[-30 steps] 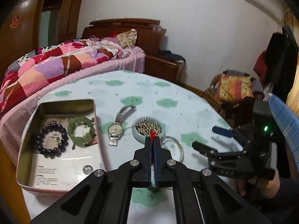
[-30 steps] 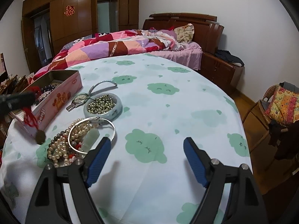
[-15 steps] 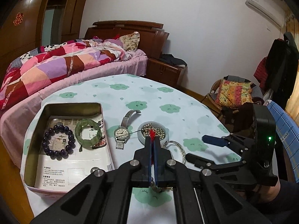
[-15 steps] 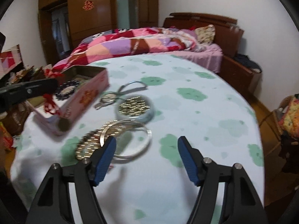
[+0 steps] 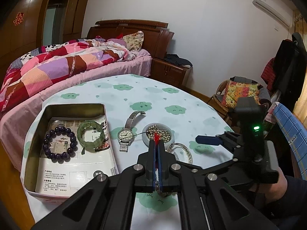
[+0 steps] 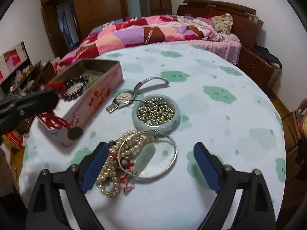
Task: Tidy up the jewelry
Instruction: 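Grasp the silver bangle with the left tool and lift it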
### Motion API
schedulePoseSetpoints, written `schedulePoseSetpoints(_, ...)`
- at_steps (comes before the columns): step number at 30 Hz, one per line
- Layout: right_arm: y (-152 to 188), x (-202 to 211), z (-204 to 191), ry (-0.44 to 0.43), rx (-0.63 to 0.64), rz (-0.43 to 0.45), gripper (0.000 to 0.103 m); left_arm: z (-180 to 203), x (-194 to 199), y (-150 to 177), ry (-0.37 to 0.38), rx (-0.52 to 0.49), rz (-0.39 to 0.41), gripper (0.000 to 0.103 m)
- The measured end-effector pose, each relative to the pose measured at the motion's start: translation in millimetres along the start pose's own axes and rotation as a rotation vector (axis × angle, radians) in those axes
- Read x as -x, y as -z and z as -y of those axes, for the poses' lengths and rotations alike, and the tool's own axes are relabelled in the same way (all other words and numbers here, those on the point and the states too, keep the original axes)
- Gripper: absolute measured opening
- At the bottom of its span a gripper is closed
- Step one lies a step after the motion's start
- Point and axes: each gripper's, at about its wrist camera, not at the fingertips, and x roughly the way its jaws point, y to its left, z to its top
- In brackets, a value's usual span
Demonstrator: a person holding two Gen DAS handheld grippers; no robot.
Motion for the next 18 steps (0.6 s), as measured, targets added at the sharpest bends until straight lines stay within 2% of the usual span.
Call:
schedulePoseSetpoints(3, 0.9, -8.7, 3.0, 0.016, -0.005, -0.035, 0.092, -2.0, 0.1, 0.1, -0.001, 0.004, 0.002, 0.0)
schedulePoseSetpoints(9, 3.4, -15.5, 10.8, -0.031, -0.041, -0.067, 0.089, -3.0, -0.5, 0.2, -0.001, 0.005, 0.0, 0.0)
schedulePoseSetpoints(11, 4.0, -15.7, 12.6, -0.059, -0.048, -0.071, 0.083, -3.3, -0.3, 0.5, 0.0, 0.004, 0.0, 0.0)
schedulePoseSetpoints(13, 4.4, -16.4, 15.9, -0.082, -0.066, -0.075, 0.083, -3.1, -0.8, 0.7, 0.0, 0.002, 0.001, 0.0)
schedulePoseSetpoints(18, 4.3, -14.6, 16.3, -0.091, -0.073, -0.065, 0.075, -3.2, -1.2, 1.2, 0.0, 0.003, -0.001, 0.0)
